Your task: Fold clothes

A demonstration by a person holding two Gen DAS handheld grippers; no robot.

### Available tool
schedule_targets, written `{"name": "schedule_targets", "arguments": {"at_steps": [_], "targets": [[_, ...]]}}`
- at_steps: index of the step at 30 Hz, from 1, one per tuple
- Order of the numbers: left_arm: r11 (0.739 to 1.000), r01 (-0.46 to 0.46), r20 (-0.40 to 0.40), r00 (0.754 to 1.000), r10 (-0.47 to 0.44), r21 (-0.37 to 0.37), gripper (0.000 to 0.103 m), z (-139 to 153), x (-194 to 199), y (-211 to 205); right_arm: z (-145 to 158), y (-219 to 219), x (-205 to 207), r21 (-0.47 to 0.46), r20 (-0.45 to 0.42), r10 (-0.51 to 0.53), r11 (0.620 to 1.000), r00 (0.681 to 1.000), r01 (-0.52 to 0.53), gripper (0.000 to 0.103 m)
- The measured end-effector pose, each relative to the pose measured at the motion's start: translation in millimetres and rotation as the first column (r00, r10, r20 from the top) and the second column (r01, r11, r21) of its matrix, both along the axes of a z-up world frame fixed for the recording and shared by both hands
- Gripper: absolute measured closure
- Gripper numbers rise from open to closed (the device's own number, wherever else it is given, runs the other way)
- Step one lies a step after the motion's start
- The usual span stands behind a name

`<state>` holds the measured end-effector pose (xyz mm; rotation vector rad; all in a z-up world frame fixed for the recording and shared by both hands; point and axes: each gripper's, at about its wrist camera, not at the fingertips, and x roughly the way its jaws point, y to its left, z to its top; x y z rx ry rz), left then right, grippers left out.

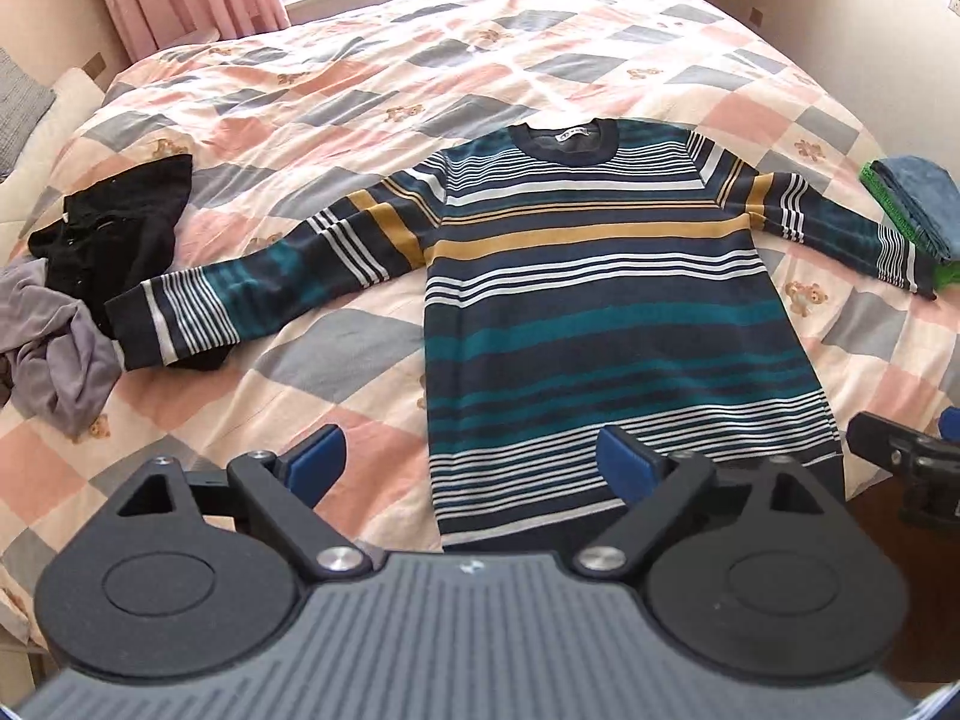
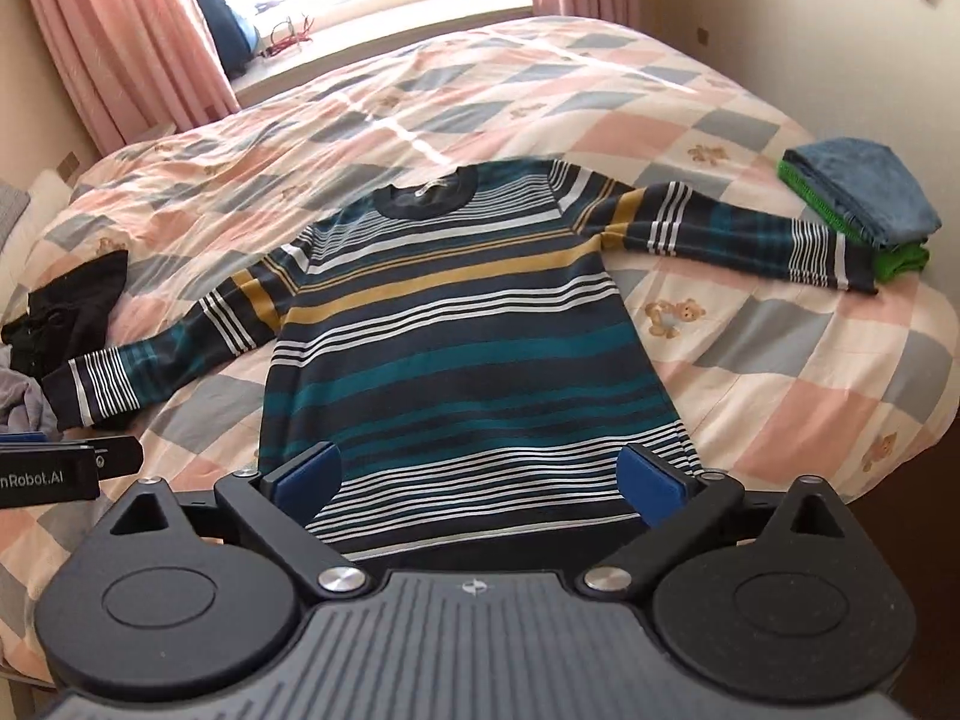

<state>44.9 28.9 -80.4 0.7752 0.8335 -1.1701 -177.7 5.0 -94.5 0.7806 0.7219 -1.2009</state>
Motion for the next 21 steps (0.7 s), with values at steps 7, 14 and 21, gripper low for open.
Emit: {"name": "schedule_targets", "arguments": {"at_steps": [7,14,21], "targets": [[0.999,-0.052,-0.006,0.999,0.052,-0.013,0.012,8,-13,17,9,8,-5,0.001,-0.010,0.076,0.997,0.997,-0.076,0.002],[0.997,-0.078,-0.010,0.997,0.078,-0.003,0.012,9,-44,33,8,18,-26,0.033,-0.054,0.128,0.991,0.990,-0.126,0.002],[0.997,-0.081,-0.023,0.996,0.081,0.006,0.010,7,-72,53,6,29,-43,0.069,-0.058,0.164,0.985,0.985,-0.160,0.002]]}}
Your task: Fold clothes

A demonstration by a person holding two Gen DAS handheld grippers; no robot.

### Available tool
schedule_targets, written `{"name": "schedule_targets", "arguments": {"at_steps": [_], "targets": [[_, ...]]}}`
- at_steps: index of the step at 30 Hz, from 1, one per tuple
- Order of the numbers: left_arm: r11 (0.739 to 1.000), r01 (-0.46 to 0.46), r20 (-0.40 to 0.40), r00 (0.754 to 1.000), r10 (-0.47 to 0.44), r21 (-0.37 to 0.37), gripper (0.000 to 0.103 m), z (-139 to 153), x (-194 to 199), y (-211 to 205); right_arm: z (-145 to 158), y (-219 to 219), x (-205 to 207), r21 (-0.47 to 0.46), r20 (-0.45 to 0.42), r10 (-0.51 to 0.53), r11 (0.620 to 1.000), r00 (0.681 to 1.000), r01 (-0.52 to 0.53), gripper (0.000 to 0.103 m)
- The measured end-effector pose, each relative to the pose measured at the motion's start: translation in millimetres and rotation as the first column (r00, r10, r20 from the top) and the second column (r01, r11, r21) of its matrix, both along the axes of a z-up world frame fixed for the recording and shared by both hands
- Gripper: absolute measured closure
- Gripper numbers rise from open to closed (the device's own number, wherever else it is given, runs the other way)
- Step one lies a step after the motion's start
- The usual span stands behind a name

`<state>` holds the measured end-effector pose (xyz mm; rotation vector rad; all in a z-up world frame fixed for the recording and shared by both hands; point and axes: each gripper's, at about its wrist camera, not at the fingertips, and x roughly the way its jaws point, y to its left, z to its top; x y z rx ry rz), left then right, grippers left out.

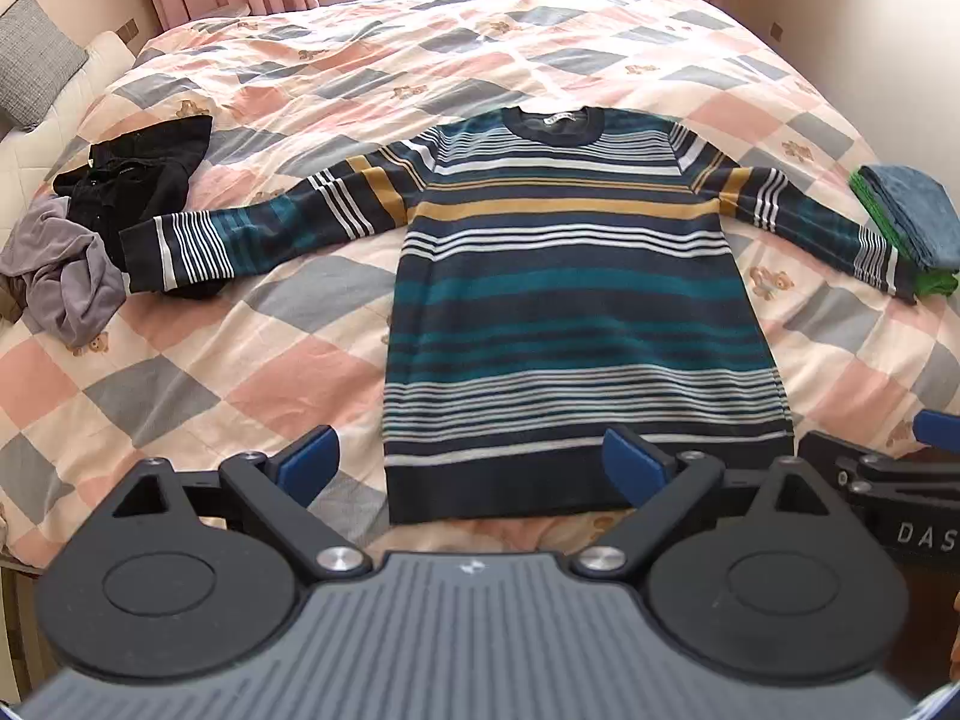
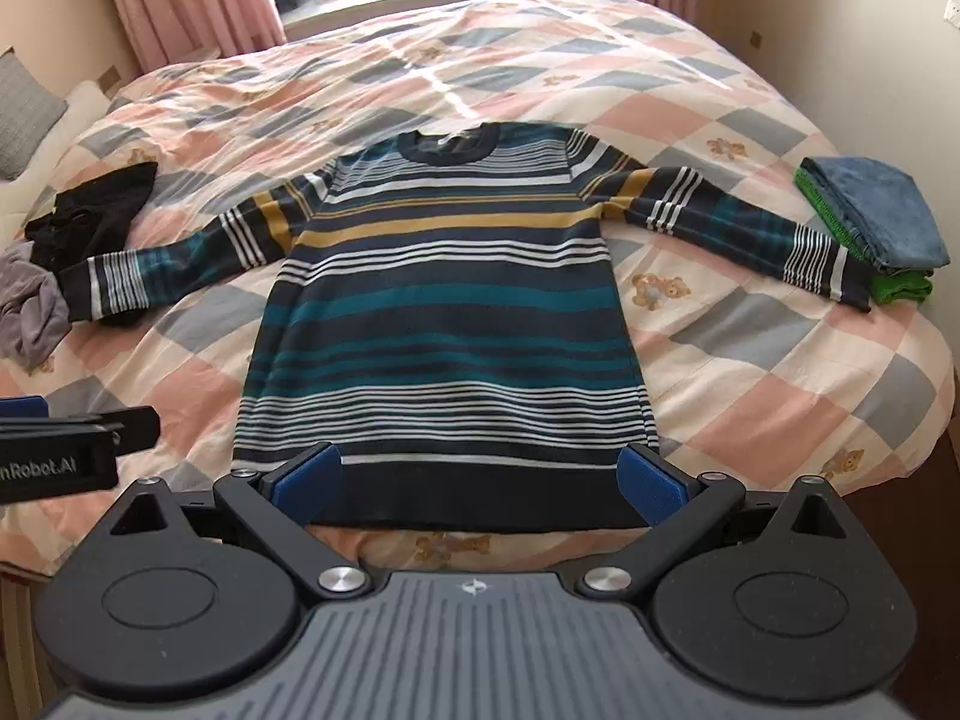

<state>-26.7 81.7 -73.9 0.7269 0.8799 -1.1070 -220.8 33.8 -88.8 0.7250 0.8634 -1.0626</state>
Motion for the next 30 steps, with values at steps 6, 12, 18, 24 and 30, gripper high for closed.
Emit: {"name": "schedule_targets", "arguments": {"at_steps": [6,12,18,24,30], "targets": [[1.000,-0.019,0.009,1.000,0.019,0.019,0.009,-1,-20,10,-1,7,-13,0.015,-0.009,0.045,0.999,0.999,-0.044,0.002],[0.999,-0.028,0.015,1.000,0.027,0.024,0.008,-2,-37,22,-3,14,-29,0.023,-0.011,0.068,0.997,0.998,-0.068,0.002],[0.999,-0.030,0.017,0.999,0.029,0.037,0.008,-4,-49,29,-4,17,-37,0.028,-0.018,0.079,0.997,0.997,-0.078,0.002],[0.999,-0.035,0.023,0.999,0.034,0.033,0.008,-4,-54,28,-5,15,-40,0.028,-0.018,0.089,0.996,0.996,-0.089,0.002],[0.999,-0.030,0.021,0.999,0.029,0.026,0.007,-5,-53,17,-4,7,-45,0.013,-0.015,0.083,0.996,0.996,-0.083,0.002]]}}
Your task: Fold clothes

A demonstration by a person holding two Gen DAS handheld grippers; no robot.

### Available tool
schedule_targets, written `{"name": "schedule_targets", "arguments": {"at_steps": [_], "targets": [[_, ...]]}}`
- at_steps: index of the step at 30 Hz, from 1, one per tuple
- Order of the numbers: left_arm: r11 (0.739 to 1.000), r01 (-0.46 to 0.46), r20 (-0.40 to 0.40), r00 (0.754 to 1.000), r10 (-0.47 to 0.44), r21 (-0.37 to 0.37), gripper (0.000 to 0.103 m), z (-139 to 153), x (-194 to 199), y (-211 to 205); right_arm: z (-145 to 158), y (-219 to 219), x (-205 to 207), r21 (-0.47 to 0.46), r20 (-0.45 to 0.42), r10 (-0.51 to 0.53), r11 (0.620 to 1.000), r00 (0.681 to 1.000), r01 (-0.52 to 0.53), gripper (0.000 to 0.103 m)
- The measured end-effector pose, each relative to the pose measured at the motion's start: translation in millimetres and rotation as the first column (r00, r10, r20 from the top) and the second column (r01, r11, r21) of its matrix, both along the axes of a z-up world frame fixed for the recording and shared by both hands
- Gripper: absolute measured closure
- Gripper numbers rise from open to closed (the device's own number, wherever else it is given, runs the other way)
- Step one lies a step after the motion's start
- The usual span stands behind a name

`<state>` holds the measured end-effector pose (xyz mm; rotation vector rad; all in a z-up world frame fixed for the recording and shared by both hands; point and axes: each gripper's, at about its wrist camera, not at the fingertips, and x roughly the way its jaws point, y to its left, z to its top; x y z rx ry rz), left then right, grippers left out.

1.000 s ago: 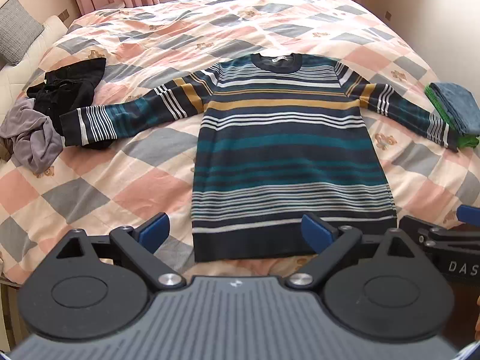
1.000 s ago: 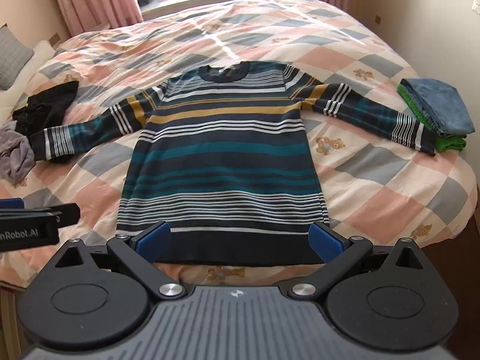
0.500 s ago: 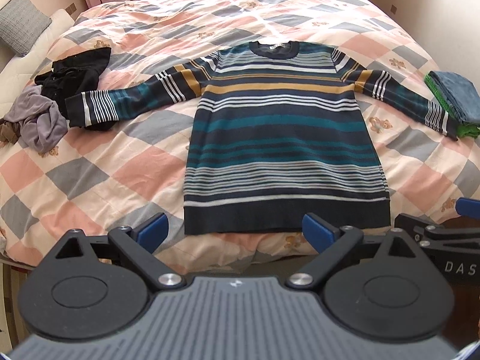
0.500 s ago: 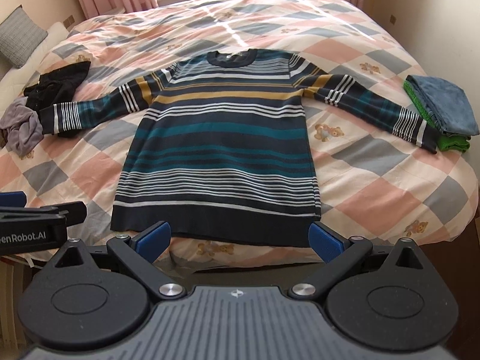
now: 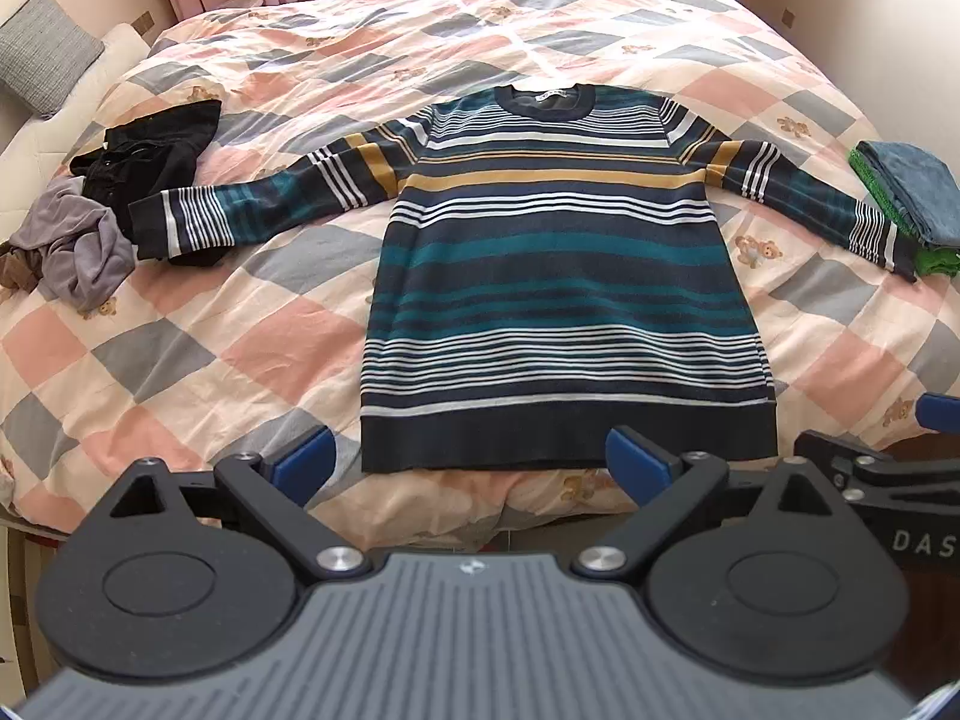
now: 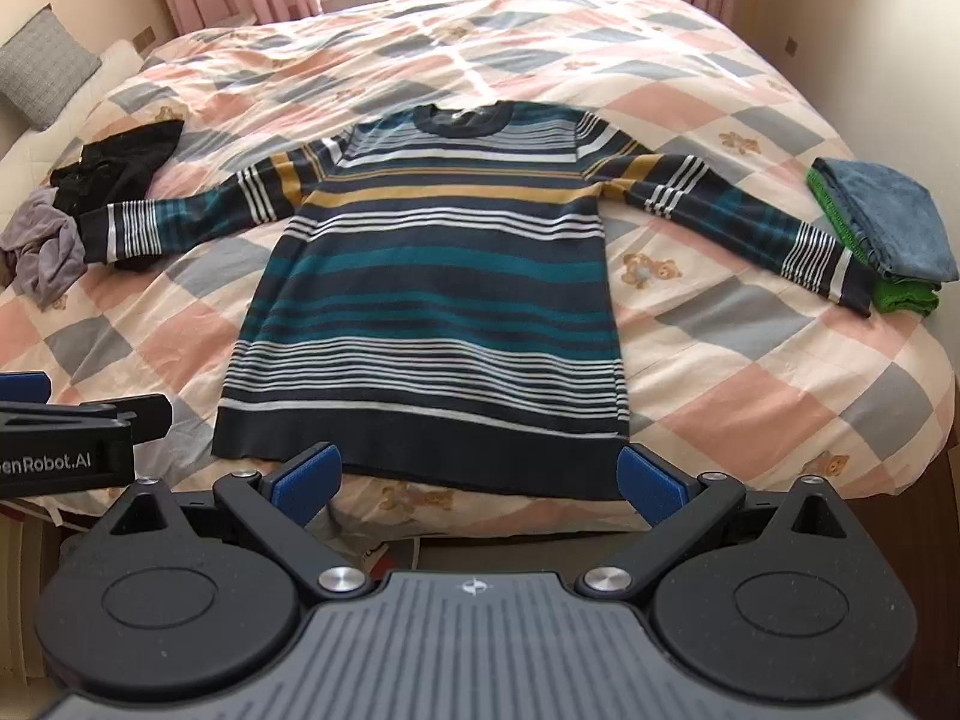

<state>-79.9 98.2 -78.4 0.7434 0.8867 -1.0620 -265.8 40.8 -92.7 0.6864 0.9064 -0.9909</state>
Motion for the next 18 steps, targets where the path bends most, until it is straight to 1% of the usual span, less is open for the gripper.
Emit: {"name": "schedule_targets", "arguments": {"at_steps": [6,9,12,16,18], "targets": [[1.000,-0.009,-0.050,0.999,0.008,-0.005,0.007,-11,18,-20,-5,-18,-10,0.006,0.005,-0.053,0.999,0.999,0.053,0.002],[0.999,-0.046,-0.079,0.996,0.045,-0.010,0.007,-21,38,-31,-9,-30,-12,0.013,0.017,-0.080,0.997,0.997,0.080,0.002],[0.995,-0.099,-0.120,0.988,0.095,-0.026,0.007,-32,68,-40,-13,-43,-5,0.028,0.029,-0.089,0.996,0.996,0.088,0.002],[0.976,-0.213,-0.182,0.962,0.202,-0.038,0.007,-53,125,-53,-21,-66,17,0.048,0.026,-0.076,0.996,0.997,0.075,0.002],[0.956,-0.289,-0.207,0.939,0.275,-0.043,0.008,-67,163,-61,-26,-82,31,0.066,0.024,-0.071,0.995,0.997,0.070,0.002]]}}
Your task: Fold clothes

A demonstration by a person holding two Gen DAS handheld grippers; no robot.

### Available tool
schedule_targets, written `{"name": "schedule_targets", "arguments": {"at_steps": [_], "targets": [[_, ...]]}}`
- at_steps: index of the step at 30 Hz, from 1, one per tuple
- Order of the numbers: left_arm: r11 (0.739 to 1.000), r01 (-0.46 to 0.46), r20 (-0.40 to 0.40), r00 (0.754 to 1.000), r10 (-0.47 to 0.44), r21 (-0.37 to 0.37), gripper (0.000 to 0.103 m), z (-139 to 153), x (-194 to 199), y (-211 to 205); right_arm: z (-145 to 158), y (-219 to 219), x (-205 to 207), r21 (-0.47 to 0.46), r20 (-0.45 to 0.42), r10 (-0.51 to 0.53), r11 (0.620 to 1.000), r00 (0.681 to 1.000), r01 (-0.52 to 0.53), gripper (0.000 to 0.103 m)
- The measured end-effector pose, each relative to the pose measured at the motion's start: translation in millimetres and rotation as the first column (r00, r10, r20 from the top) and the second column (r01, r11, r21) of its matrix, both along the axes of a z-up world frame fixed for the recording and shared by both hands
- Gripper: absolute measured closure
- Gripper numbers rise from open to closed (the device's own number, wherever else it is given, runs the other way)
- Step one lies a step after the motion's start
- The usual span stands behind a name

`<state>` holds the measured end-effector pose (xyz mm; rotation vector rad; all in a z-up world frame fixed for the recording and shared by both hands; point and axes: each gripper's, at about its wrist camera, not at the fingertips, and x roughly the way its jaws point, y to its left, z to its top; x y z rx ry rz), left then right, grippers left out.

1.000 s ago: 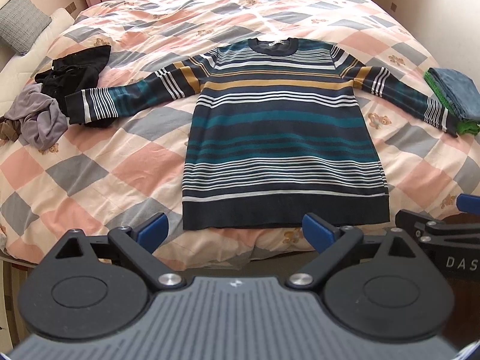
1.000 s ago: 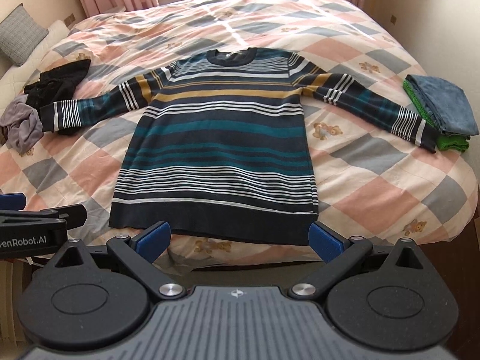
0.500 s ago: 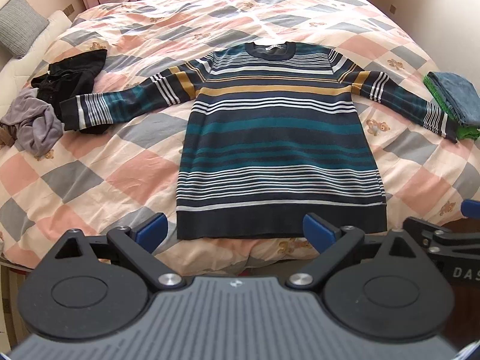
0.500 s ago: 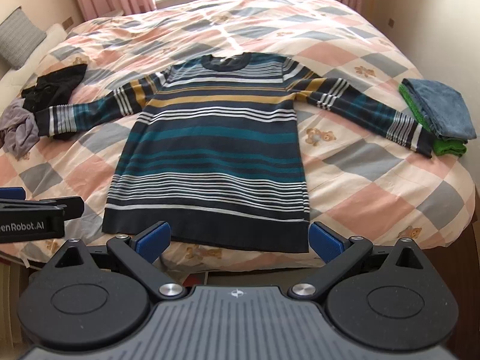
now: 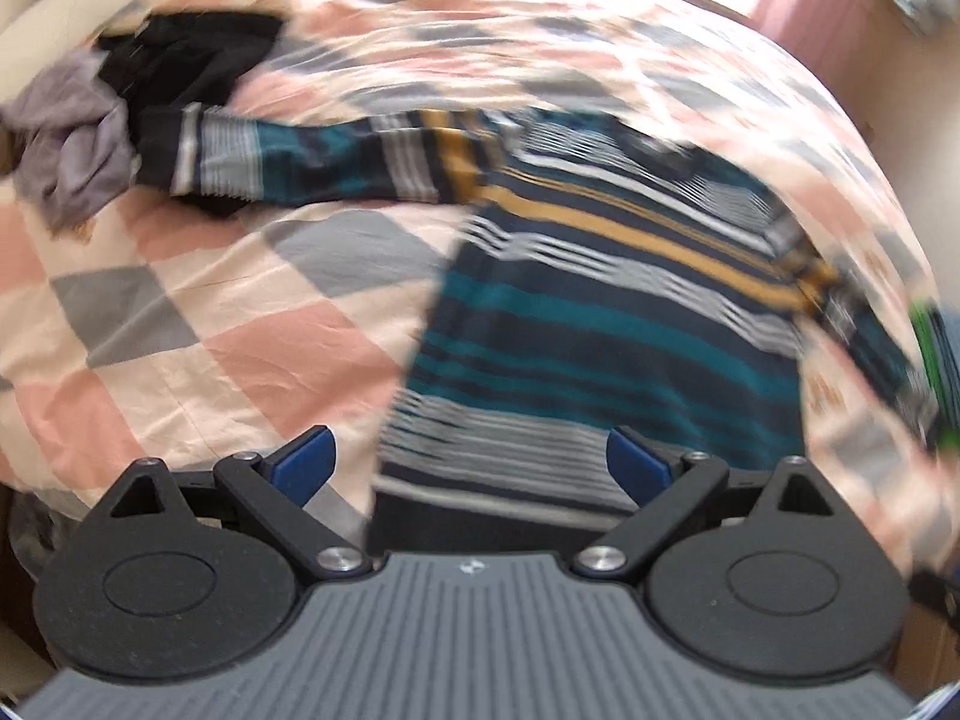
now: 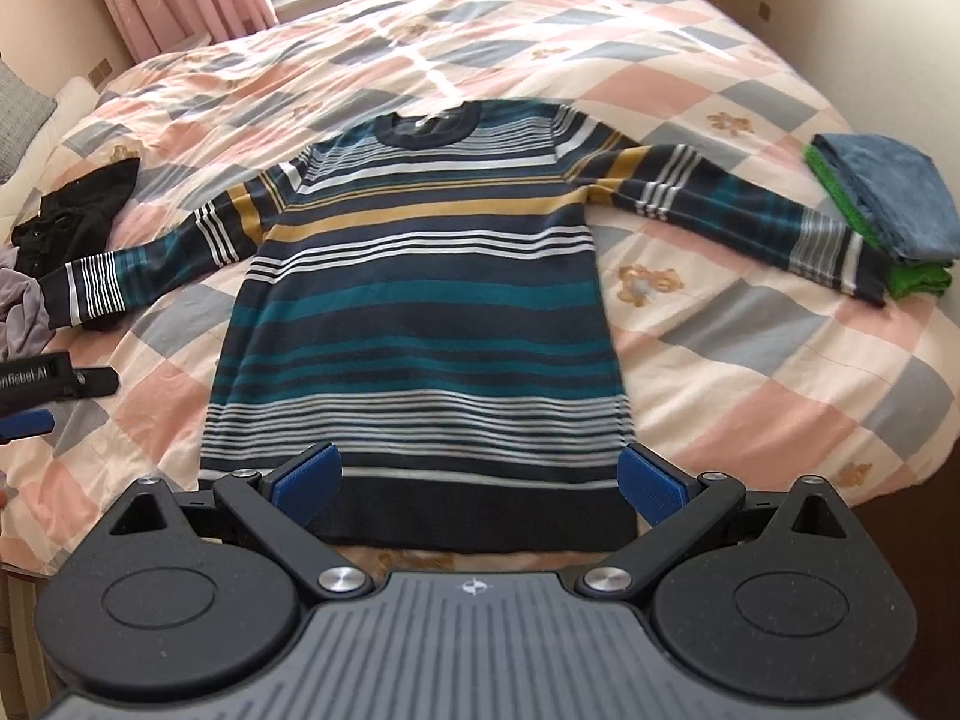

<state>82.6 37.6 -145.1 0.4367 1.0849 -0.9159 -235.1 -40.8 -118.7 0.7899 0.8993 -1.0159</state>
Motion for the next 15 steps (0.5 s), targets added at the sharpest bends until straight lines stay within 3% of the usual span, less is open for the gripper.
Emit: {"name": "schedule_targets", "arguments": {"at_steps": [3,6,10,15], "targets": [[0.989,-0.146,-0.056,0.988,0.145,-0.017,0.008,-23,64,-9,-12,-27,27,0.038,-0.011,0.005,0.999,1.000,-0.005,0.002],[0.949,-0.309,-0.099,0.948,0.302,-0.059,0.008,-42,133,-11,-26,-58,58,0.081,-0.032,0.018,0.997,0.999,-0.015,0.002],[0.857,-0.502,-0.109,0.864,0.492,-0.114,0.008,-71,224,-12,-50,-96,105,0.141,-0.064,0.048,0.989,0.997,-0.038,0.002],[0.735,-0.665,-0.143,0.747,0.649,-0.132,0.009,-114,302,-18,-87,-126,152,0.220,-0.089,0.105,0.972,0.990,-0.083,0.002]]}}
